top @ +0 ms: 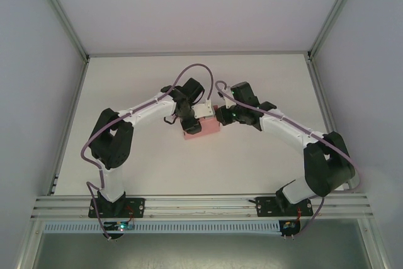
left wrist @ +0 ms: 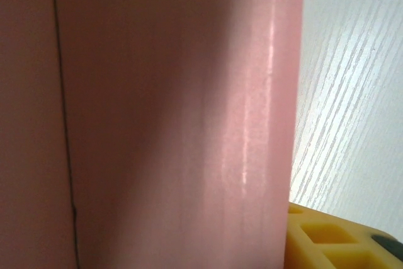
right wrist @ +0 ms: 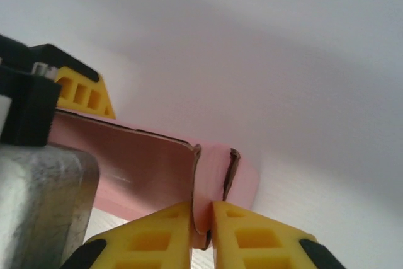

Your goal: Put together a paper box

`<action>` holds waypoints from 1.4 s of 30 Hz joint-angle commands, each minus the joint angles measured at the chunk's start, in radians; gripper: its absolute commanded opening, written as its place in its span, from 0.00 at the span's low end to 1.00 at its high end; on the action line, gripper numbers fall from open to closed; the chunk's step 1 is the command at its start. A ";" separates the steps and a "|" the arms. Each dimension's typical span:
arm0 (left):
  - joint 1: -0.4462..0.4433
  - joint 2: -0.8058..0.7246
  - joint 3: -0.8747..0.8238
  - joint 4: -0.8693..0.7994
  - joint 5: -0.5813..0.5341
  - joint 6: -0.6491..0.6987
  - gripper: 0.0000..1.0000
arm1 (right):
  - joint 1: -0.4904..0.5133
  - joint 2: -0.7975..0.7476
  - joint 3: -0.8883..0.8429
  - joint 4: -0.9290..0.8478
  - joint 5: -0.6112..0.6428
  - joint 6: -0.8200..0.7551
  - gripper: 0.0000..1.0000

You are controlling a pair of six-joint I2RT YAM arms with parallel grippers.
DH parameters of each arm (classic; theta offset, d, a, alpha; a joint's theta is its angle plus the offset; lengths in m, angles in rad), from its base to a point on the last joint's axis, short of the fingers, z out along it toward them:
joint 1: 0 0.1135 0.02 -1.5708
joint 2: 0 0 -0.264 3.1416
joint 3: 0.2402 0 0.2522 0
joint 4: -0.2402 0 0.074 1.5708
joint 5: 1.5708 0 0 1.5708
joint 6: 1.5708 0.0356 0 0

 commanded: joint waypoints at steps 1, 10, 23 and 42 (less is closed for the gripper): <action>0.002 0.054 -0.024 -0.036 0.045 -0.007 0.53 | 0.020 0.012 -0.027 0.008 0.091 0.040 0.12; 0.002 -0.022 -0.035 0.062 0.007 -0.089 0.70 | 0.060 0.032 -0.067 0.010 0.144 0.103 0.00; 0.023 -0.277 -0.061 0.144 -0.335 -0.496 1.00 | 0.084 0.013 -0.089 -0.011 0.224 0.160 0.00; 0.136 -0.394 -0.258 0.111 -0.160 -0.671 0.62 | 0.122 0.035 -0.057 -0.031 0.196 0.128 0.00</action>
